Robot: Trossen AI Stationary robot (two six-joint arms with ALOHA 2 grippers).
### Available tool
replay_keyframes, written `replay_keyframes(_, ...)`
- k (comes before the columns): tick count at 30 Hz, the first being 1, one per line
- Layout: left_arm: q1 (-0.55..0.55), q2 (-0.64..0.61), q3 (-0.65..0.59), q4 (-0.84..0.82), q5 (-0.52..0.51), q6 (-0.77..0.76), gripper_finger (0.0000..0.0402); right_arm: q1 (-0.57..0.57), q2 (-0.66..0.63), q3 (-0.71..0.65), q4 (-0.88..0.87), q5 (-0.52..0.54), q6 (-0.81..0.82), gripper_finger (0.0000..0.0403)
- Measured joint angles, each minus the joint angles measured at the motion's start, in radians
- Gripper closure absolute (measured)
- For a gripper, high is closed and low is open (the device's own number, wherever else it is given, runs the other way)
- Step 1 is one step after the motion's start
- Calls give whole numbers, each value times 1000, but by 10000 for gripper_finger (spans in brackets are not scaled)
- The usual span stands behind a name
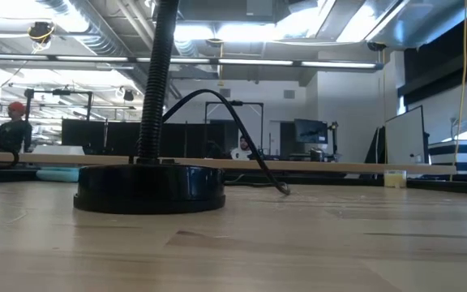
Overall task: Screw lightbulb
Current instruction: Insert the lightbulb into the black lamp
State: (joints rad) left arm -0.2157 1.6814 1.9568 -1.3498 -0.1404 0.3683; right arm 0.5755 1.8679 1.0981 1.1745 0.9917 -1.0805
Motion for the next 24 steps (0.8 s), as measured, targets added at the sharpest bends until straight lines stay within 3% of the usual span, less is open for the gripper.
replay_keyframes(4, 0, -1, 0, -16, 0, -3, 147, -29, 0, 0, -20, -43, -64, 147)
replay_keyframes(13, 1, -1, -1, -27, 25, -16, 147, -55, 0, 0, -51, -62, -411, 147)
replay_keyframes(24, 1, 1, 1, -29, 46, -8, 147, 0, 0, -45, -26, 42, -454, 147)
